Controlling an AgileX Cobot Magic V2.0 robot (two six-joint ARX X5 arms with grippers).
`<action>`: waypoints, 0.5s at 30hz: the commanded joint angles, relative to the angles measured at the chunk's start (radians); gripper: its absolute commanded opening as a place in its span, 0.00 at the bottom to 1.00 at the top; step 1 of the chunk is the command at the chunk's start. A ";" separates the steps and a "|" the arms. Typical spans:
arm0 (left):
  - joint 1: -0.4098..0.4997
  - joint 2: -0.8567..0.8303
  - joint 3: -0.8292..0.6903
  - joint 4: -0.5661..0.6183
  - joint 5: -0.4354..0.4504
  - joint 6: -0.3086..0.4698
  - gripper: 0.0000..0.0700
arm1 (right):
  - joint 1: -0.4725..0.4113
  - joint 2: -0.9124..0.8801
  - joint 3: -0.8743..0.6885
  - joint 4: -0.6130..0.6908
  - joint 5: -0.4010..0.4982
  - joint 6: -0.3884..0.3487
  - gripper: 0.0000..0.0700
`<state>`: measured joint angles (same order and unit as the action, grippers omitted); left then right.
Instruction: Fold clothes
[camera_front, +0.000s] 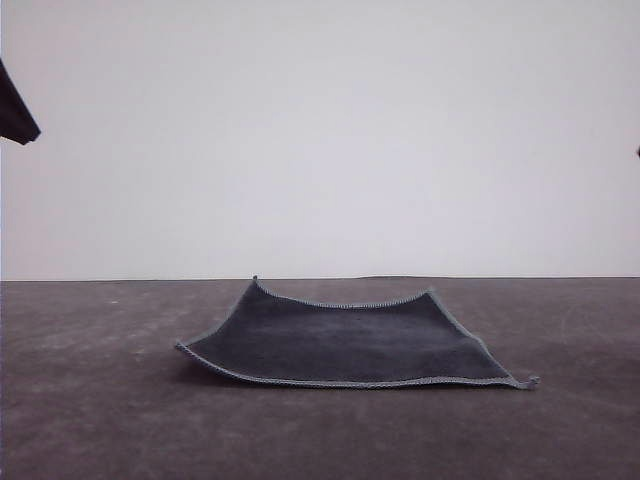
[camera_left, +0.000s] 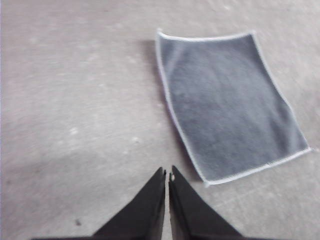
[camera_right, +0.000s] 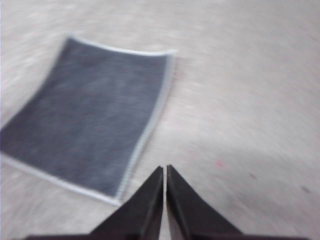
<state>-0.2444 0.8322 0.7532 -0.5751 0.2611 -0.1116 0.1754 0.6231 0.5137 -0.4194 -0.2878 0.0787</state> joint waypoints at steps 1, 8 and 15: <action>-0.010 0.006 0.023 0.018 0.002 0.022 0.00 | 0.016 0.003 0.009 0.014 -0.001 -0.034 0.03; -0.012 -0.001 0.023 0.020 0.003 0.011 0.72 | 0.028 0.002 0.009 0.028 -0.001 -0.053 0.62; -0.013 -0.007 0.023 0.018 0.014 -0.007 0.73 | 0.028 0.001 0.009 0.030 -0.001 -0.048 0.63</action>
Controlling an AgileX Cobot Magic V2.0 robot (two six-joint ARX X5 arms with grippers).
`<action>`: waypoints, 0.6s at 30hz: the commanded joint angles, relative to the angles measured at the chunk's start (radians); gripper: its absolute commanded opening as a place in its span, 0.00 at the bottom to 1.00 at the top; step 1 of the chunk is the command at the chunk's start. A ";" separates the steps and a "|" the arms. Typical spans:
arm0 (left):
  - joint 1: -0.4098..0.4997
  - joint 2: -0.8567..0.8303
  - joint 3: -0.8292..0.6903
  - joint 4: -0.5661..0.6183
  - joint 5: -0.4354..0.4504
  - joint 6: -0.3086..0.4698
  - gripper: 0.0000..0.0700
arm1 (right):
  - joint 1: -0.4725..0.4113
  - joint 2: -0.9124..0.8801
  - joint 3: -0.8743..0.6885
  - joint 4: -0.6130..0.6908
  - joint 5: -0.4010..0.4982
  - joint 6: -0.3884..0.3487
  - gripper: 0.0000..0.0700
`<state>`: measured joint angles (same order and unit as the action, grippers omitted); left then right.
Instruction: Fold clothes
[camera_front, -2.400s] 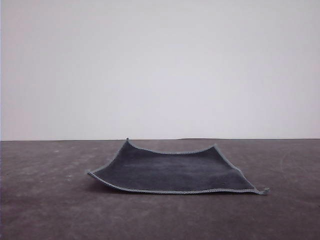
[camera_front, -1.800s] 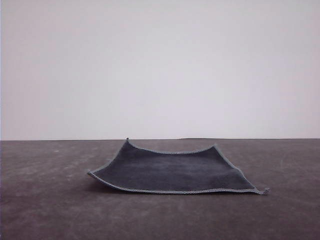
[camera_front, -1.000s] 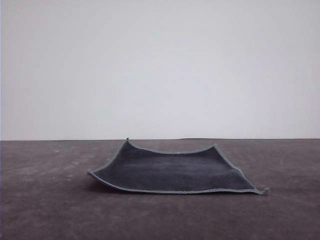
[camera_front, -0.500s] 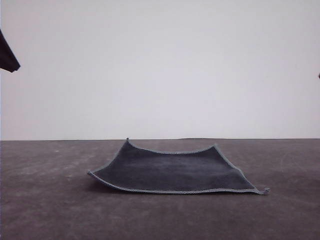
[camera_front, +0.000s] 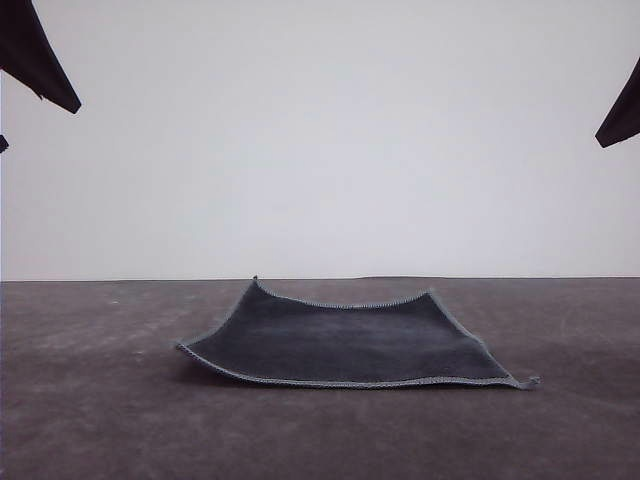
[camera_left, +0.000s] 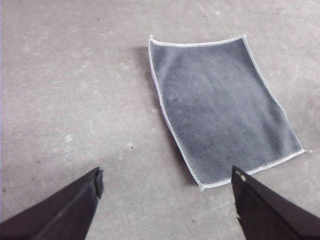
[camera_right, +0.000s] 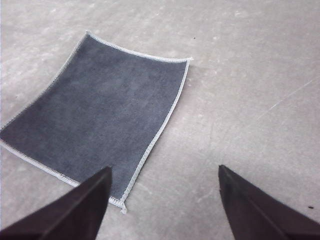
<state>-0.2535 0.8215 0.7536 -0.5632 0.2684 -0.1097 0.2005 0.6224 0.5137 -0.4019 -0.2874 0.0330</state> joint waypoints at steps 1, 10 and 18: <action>-0.003 0.003 0.023 0.006 0.006 -0.012 0.73 | 0.003 0.002 0.009 0.013 -0.002 0.004 0.63; -0.001 0.050 0.029 0.010 0.030 -0.202 0.73 | -0.007 0.091 0.058 -0.003 -0.006 0.243 0.63; -0.001 0.226 0.032 0.118 0.126 -0.248 0.73 | -0.009 0.322 0.156 0.021 -0.050 0.280 0.63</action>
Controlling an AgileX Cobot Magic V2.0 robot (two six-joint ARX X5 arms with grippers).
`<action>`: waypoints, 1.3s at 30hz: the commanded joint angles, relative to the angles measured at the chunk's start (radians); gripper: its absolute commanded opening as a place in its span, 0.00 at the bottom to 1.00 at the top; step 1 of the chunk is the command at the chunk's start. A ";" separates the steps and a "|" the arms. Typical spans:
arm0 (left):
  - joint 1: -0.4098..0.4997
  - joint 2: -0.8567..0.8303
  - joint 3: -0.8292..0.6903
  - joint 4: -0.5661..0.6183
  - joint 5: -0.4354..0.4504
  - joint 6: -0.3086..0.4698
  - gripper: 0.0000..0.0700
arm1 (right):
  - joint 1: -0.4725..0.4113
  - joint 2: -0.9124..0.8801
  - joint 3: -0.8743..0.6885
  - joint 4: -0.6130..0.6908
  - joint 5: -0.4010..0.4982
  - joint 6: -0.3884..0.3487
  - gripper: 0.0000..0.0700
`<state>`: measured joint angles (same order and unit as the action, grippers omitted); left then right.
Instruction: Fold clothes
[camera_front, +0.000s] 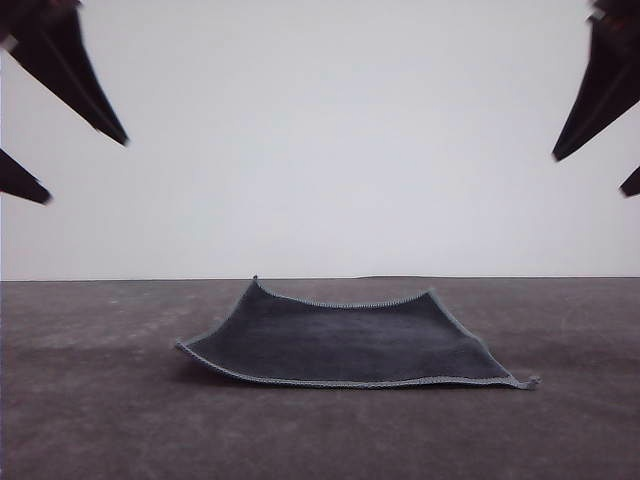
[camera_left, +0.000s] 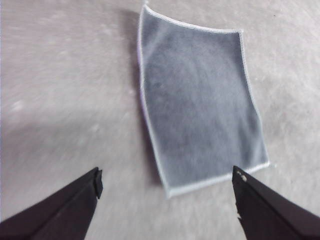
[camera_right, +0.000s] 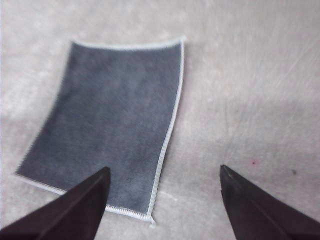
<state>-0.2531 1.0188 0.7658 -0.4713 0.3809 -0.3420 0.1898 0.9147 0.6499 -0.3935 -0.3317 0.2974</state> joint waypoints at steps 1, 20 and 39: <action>-0.002 0.060 0.021 0.053 0.022 -0.019 0.73 | 0.002 0.064 0.033 0.021 -0.013 0.006 0.63; -0.002 0.726 0.421 0.204 0.056 0.090 0.73 | -0.070 0.819 0.381 0.309 -0.262 -0.018 0.63; -0.013 1.091 0.719 0.203 0.191 0.092 0.73 | -0.067 1.129 0.621 0.337 -0.377 -0.016 0.63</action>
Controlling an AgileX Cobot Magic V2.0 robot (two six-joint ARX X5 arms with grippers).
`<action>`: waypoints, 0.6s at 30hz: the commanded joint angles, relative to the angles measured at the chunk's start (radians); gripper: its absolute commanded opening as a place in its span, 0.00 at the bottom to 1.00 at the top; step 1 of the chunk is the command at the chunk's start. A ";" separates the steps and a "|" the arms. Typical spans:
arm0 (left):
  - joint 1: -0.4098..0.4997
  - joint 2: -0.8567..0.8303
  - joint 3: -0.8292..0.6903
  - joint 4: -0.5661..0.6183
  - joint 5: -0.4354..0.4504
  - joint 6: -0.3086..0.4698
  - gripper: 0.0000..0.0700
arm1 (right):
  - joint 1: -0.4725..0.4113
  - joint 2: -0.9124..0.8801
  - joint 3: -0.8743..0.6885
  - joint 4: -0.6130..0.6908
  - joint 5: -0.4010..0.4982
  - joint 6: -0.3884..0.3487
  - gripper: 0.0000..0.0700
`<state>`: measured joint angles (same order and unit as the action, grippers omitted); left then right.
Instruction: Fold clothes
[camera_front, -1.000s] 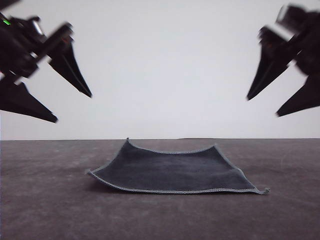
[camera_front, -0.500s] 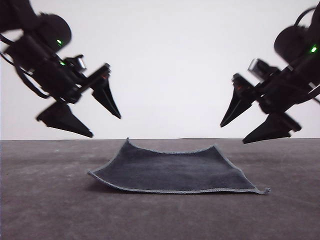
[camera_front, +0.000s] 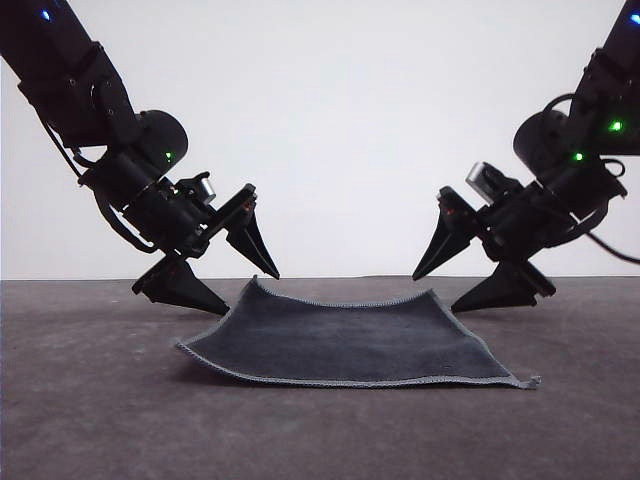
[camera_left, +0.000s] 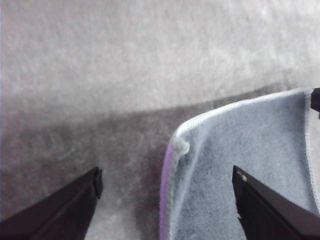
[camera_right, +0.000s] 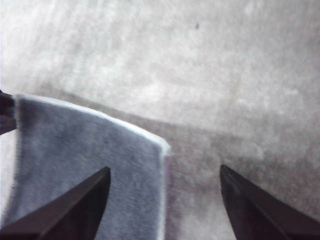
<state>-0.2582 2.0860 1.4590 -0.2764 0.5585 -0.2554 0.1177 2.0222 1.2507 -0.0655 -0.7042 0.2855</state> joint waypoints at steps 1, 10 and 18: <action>-0.011 0.024 0.026 0.012 0.018 0.005 0.73 | 0.005 0.026 0.020 0.015 -0.012 -0.004 0.63; -0.037 0.036 0.026 0.030 0.021 0.005 0.73 | 0.024 0.060 0.021 0.070 -0.041 0.023 0.63; -0.040 0.039 0.026 0.038 0.021 0.005 0.73 | 0.047 0.063 0.021 0.083 -0.052 0.022 0.48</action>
<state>-0.2924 2.0972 1.4616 -0.2493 0.5751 -0.2554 0.1591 2.0558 1.2522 0.0076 -0.7563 0.2970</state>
